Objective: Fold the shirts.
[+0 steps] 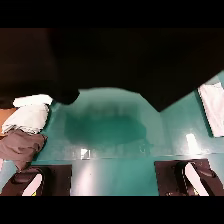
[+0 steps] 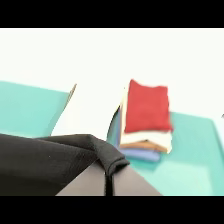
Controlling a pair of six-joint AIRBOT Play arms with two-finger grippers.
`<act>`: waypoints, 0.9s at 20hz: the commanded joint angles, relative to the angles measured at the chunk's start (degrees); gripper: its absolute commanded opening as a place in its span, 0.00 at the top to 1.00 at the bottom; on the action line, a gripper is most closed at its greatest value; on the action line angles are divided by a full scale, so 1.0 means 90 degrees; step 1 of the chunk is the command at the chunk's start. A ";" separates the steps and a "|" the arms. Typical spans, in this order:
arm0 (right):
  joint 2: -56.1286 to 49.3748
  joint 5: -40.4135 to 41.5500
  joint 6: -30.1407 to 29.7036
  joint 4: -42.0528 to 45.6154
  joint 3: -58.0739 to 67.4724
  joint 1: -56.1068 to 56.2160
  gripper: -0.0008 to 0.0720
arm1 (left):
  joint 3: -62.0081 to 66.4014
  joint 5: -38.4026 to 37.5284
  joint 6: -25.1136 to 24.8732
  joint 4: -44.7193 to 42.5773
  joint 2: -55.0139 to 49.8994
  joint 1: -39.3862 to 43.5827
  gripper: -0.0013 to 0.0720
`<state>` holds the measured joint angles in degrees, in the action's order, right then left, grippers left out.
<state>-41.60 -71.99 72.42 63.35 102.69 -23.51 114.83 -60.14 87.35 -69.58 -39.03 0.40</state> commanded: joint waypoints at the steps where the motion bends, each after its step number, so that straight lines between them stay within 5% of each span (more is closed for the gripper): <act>1: -0.0391 -0.0515 0.0197 0.0185 0.1141 -0.0002 0.97 | 0.0423 -0.0223 0.0277 -0.0641 -0.0092 -0.0005 0.96; 7: -0.1503 -0.1093 0.0459 0.0185 0.0976 0.0070 0.97 | -0.1404 -0.1229 0.0403 -0.0831 -0.1328 -0.0005 0.95; 14: -0.3517 -0.0981 0.0517 0.1260 -0.1513 0.1219 0.97 | -0.2713 -0.1088 0.0046 -0.0517 -0.4206 -0.0005 0.95; 18: -0.4920 -0.0420 0.0675 0.1297 -0.1518 0.1535 0.97 | -0.2710 -0.0350 -0.0262 -0.0121 -0.5481 -0.0005 0.95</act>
<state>-77.84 -78.89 77.25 73.60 90.35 -11.92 91.35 -67.37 87.35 -73.73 -80.38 0.40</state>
